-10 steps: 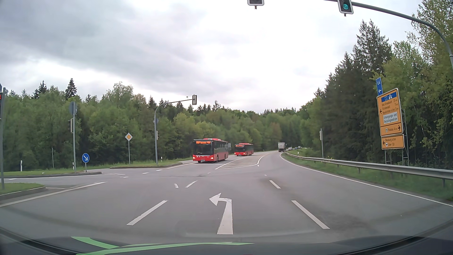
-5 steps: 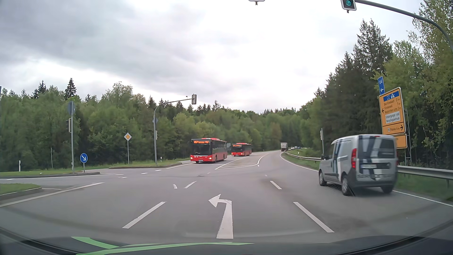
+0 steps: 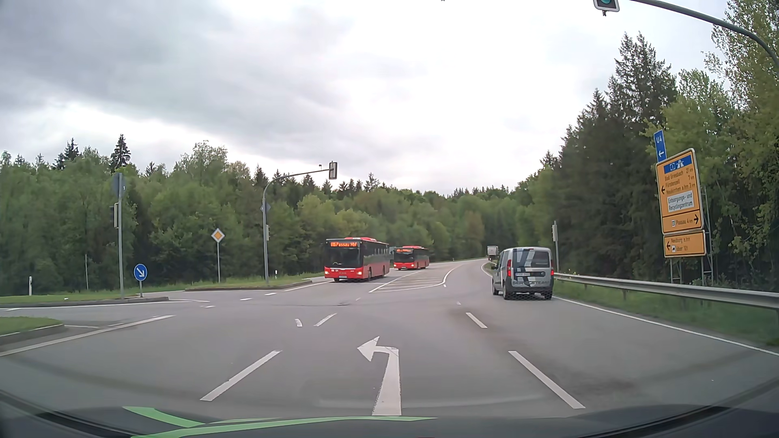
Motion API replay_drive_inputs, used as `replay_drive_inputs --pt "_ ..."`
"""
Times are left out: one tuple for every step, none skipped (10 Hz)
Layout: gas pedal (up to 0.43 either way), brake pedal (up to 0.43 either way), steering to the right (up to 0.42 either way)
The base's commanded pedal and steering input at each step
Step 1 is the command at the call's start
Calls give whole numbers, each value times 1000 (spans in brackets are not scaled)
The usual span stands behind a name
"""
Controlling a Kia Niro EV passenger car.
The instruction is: Follow the waypoints while adhering to traffic rules and regulations
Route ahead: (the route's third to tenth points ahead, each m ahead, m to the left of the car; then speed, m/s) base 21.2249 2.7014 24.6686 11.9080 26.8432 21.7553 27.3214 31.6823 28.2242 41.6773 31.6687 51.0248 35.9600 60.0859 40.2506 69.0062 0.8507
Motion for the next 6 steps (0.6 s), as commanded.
replay_drive_inputs --pt "248 0 4" --pt "268 0 4" --pt "287 0 4" --pt "311 0 4" --pt "331 0 4" --pt "339 0 4"
